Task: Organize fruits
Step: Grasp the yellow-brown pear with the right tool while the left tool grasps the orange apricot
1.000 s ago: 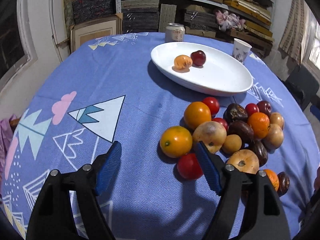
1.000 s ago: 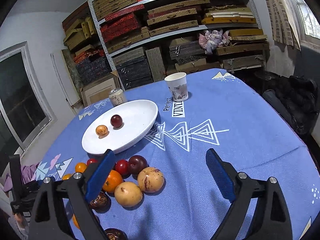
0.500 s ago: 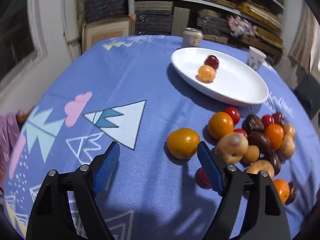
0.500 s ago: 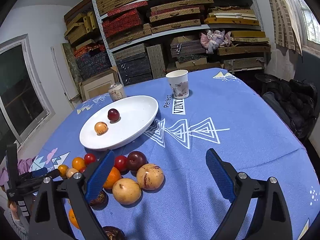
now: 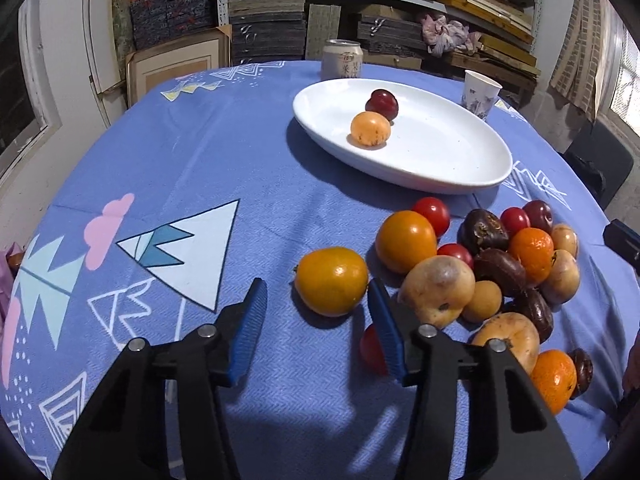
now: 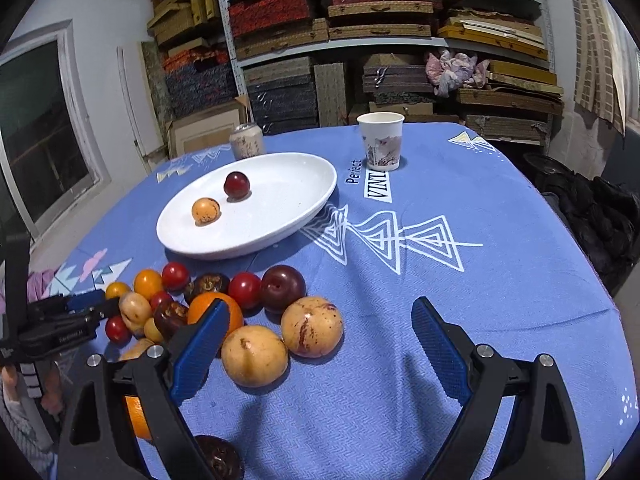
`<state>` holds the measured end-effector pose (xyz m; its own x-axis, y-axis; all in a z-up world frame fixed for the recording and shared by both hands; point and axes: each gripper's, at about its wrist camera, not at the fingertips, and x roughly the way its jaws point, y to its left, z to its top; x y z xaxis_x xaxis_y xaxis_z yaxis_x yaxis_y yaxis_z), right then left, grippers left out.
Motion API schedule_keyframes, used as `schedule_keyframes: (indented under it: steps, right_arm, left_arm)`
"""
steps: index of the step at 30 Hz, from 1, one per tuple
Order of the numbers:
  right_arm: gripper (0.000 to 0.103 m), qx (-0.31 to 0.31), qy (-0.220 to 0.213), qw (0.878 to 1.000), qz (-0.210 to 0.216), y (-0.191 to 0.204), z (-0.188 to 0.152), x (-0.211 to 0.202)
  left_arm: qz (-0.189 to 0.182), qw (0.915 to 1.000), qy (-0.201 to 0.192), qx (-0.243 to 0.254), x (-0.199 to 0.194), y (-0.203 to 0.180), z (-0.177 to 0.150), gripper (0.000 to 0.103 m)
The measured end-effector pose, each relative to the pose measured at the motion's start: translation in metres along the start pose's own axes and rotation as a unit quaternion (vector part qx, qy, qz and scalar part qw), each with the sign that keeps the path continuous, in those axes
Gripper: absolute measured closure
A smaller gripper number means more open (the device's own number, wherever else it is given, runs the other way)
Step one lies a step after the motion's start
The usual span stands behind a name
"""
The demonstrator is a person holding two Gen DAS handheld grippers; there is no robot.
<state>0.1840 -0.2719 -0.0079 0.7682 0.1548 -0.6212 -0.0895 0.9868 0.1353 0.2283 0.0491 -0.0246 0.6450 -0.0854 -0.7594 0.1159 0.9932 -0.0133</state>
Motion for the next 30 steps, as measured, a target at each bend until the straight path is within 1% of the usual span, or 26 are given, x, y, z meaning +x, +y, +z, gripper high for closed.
schedule_keyframes:
  steps: [3,4,5,6,7,8,9,11,14,15,19,21,22,23,24,25,30]
  right_arm:
    - [0.014,-0.004,0.0,1.0,-0.015,-0.002,-0.001,0.003]
    - [0.017,-0.006,0.003,1.0,-0.027,-0.003,-0.002,0.005]
    - [0.023,-0.009,0.01,0.999,-0.045,-0.004,-0.003,0.008]
    - [0.026,-0.013,0.018,0.998,-0.054,-0.005,-0.004,0.012]
    - [0.033,-0.016,0.028,0.998,-0.055,-0.005,-0.006,0.016]
    - [0.037,-0.018,0.04,0.998,-0.051,-0.005,-0.008,0.02]
    - [0.038,-0.022,0.048,0.997,-0.049,-0.003,-0.009,0.024]
    - [0.038,-0.031,0.048,0.997,-0.046,0.0,-0.011,0.025]
    - [0.038,-0.044,0.055,0.997,-0.045,0.006,-0.013,0.031]
    - [0.038,-0.041,0.055,0.997,-0.043,0.005,-0.012,0.031]
    - [0.038,-0.015,0.066,0.997,-0.02,-0.001,-0.007,0.041]
    - [0.038,0.0,0.073,0.997,-0.009,-0.004,-0.005,0.047]
    - [0.043,0.006,0.079,0.997,-0.003,-0.005,-0.005,0.051]
    - [0.052,0.014,0.083,0.996,0.01,-0.006,-0.005,0.053]
    - [0.057,0.026,0.089,0.995,0.031,-0.009,-0.005,0.055]
    - [0.057,0.034,0.091,0.994,0.042,-0.011,-0.006,0.056]
    - [0.057,0.03,0.088,0.995,0.039,-0.008,-0.01,0.049]
  left_arm:
    - [0.002,1.0,0.0,-0.002,0.006,-0.001,0.003,0.051]
    - [0.006,1.0,-0.002,0.001,0.007,-0.003,0.004,0.051]
    - [0.009,1.0,-0.003,0.004,0.007,-0.004,0.004,0.053]
    - [0.007,1.0,-0.003,0.006,0.008,-0.006,0.005,0.055]
    - [0.002,1.0,-0.003,0.006,0.008,-0.006,0.005,0.063]
    - [-0.003,1.0,-0.002,0.007,0.007,-0.007,0.005,0.065]
    - [0.0,1.0,-0.003,0.008,0.007,-0.008,0.005,0.065]
    - [0.002,0.9999,-0.003,0.01,0.006,-0.009,0.005,0.065]
    - [-0.016,0.9999,0.003,0.003,0.004,-0.007,0.003,0.065]
    - [-0.019,0.9998,0.004,0.002,0.005,-0.007,0.003,0.065]
    - [-0.009,0.9999,0.003,0.009,0.005,-0.009,0.003,0.065]
    - [-0.011,0.9999,0.004,0.004,0.006,-0.007,0.003,0.065]
    - [-0.015,0.9999,0.005,-0.001,0.007,-0.006,0.004,0.065]
    - [-0.02,0.9998,0.007,-0.006,0.007,-0.004,0.004,0.065]
    - [-0.022,0.9997,0.007,-0.008,0.007,-0.003,0.004,0.065]
    - [-0.024,0.9996,0.007,-0.009,0.007,-0.002,0.003,0.065]
    - [-0.033,0.9993,0.007,-0.016,0.005,0.001,0.002,0.065]
